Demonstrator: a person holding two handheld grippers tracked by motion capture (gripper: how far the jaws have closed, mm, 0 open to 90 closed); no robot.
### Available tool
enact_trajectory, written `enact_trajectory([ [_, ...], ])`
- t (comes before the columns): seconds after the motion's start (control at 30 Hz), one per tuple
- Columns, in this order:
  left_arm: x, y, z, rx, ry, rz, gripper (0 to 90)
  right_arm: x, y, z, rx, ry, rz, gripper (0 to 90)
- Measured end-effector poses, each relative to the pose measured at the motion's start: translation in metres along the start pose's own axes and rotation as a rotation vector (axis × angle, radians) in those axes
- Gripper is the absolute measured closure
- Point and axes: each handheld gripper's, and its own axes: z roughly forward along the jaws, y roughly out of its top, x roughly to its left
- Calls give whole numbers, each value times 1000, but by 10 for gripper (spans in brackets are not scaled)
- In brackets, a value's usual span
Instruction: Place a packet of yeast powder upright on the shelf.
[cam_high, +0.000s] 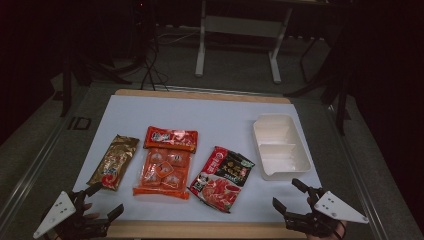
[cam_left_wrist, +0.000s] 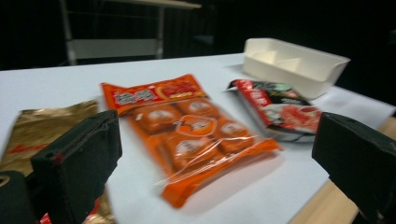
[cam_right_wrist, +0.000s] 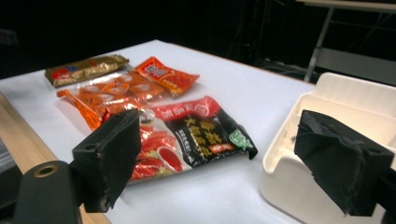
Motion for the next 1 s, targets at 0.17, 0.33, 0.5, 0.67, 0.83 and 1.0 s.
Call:
enact_trajectory([
  [0.17,-1,-1,2,12,-17,10,24,2,1,0,18,-22,-19,145],
  [0.33,-5,0,3,20,-33,57,25,1,2,-2,10,-30,-13,143],
  [0.5,-10,2,4,13,-99,58,24,-1,0,-2,-24,-21,-22,133],
  [0.67,-13,11,2,43,-90,37,24,3,4,-5,-19,-55,-36,124],
  [0.83,-13,28,-4,39,-87,29,24,5,5,-7,-28,-34,-19,132],
  [1.0,-8,41,-3,48,-89,57,25,10,7,-8,-43,-23,-20,127],
])
